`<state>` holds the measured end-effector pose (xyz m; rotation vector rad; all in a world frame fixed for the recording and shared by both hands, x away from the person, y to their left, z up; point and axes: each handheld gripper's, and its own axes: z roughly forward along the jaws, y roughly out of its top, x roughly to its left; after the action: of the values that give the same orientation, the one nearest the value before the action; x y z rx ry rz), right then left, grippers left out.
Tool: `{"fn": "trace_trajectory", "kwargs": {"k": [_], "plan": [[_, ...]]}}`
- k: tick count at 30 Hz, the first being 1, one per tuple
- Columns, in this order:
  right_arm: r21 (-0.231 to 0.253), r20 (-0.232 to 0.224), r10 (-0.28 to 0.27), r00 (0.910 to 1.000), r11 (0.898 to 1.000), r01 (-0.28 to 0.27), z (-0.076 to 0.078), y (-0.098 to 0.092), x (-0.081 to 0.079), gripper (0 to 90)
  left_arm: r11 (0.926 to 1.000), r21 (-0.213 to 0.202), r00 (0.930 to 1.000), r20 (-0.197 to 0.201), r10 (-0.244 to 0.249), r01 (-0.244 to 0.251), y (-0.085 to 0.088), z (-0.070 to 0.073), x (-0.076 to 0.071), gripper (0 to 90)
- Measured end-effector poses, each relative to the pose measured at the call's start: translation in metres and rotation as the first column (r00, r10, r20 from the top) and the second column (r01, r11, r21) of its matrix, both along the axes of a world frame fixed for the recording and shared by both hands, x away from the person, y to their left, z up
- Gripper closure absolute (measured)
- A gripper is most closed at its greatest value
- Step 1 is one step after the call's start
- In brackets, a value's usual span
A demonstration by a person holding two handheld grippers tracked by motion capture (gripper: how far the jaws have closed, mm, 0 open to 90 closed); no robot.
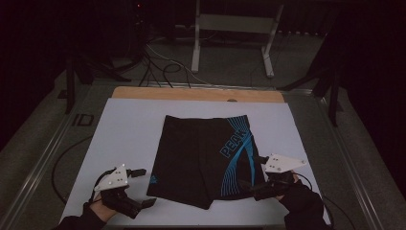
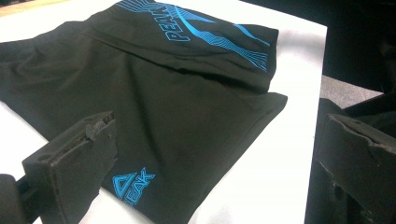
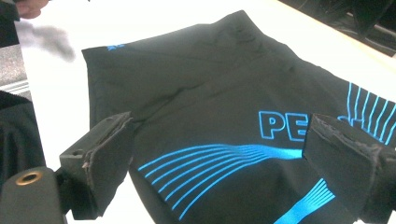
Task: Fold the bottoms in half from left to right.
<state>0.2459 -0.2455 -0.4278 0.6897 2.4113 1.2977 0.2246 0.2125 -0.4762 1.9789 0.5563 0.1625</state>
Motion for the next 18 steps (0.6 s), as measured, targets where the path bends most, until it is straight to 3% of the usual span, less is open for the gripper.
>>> {"fn": "trace_trajectory", "kwargs": {"k": [18], "plan": [[-0.003,0.062,0.006,0.9981,1.000,-0.006,0.024,0.021,0.028,9.2,0.9999,0.006,0.9999,0.001,0.016,-0.016,0.000,0.000,0.000,0.0]]}}
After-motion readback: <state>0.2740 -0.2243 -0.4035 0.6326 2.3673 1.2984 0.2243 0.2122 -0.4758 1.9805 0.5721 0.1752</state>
